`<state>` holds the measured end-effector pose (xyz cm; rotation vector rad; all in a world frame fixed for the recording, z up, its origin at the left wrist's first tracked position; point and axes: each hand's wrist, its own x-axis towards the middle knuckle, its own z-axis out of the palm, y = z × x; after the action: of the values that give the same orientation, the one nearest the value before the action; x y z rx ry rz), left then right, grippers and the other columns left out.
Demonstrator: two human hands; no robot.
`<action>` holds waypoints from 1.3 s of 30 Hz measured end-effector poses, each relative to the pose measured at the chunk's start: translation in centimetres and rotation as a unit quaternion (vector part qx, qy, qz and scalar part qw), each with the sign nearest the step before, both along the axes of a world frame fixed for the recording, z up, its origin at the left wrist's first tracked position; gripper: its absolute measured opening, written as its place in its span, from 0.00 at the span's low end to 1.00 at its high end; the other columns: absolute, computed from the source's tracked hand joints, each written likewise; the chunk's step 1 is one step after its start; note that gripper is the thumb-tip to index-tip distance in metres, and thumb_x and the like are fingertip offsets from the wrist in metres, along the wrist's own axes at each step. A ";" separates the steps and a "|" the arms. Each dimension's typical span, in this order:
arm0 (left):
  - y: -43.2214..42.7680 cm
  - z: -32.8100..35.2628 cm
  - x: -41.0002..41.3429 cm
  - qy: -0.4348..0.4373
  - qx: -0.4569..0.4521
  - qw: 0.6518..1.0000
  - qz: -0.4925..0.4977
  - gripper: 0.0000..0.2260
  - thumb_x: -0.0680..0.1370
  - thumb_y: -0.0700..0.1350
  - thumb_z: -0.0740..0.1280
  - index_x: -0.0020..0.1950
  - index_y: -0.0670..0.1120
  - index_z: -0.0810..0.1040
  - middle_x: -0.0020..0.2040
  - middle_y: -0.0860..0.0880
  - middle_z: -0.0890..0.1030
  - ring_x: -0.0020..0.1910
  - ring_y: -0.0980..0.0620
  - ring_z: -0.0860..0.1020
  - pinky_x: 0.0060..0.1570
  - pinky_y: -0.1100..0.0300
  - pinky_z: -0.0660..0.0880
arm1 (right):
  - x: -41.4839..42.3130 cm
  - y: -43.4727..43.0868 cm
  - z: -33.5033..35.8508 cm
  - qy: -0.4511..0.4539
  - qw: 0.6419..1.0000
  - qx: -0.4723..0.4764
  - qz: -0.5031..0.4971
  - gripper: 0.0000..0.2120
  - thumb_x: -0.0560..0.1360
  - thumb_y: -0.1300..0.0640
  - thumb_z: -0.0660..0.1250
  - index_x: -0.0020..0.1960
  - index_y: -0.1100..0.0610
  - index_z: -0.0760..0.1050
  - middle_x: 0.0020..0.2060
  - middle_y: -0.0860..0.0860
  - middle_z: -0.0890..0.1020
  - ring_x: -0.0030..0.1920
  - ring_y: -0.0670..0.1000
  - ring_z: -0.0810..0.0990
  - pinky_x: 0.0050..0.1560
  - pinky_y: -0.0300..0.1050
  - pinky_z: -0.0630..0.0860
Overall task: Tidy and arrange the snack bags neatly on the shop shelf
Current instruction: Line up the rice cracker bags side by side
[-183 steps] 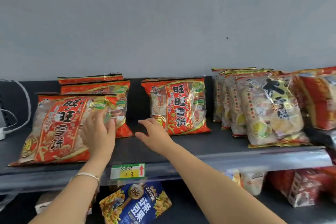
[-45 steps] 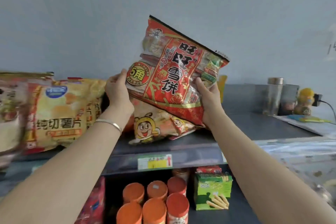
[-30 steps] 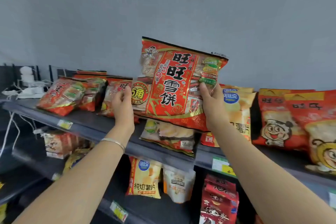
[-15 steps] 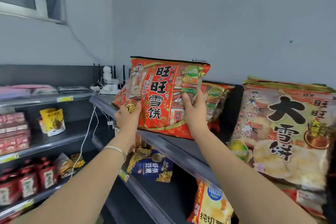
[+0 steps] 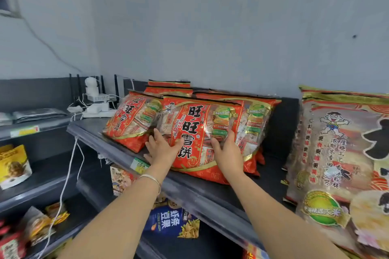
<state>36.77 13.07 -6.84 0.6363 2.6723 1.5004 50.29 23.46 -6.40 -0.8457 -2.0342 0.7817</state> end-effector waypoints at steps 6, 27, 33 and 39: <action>1.0 -0.8 -1.2 0.041 -0.065 0.992 -0.101 0.40 0.74 0.68 0.57 0.77 0.55 0.38 0.78 0.46 0.41 0.76 0.42 0.43 0.70 0.37 0.43 | -0.5 -1.0 -0.1 -0.006 0.998 0.012 -0.069 0.33 0.79 0.47 0.61 0.77 0.52 0.48 0.39 0.49 0.79 0.41 0.52 0.81 0.40 0.52 0.80; 5.2 7.8 16.3 0.465 0.093 0.834 -0.282 0.12 0.78 0.48 0.64 0.60 0.47 0.77 0.60 0.47 0.78 0.60 0.44 0.74 0.57 0.48 0.69 | 19.5 -2.9 9.0 -0.201 0.864 0.388 -0.252 0.18 0.78 0.54 0.63 0.66 0.56 0.72 0.58 0.55 0.78 0.57 0.60 0.76 0.45 0.52 0.76; 5.6 9.7 28.7 0.494 0.153 0.792 -0.326 0.10 0.75 0.46 0.68 0.56 0.46 0.80 0.53 0.47 0.81 0.53 0.43 0.77 0.49 0.49 0.72 | 32.3 -3.0 10.0 -0.214 0.819 0.419 -0.328 0.14 0.73 0.54 0.65 0.58 0.56 0.78 0.50 0.55 0.82 0.52 0.61 0.79 0.45 0.55 0.76; 6.7 9.7 40.8 0.480 0.174 0.772 -0.377 0.08 0.75 0.45 0.68 0.53 0.47 0.80 0.53 0.49 0.81 0.54 0.45 0.78 0.50 0.50 0.73 | 45.4 -3.1 9.6 -0.226 0.806 0.401 -0.372 0.14 0.73 0.56 0.68 0.58 0.56 0.78 0.50 0.55 0.82 0.51 0.61 0.80 0.44 0.54 0.77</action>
<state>77.56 19.73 2.87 2.6983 1.9070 1.5929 95.69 20.34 3.24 -1.2221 -1.8708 -0.7495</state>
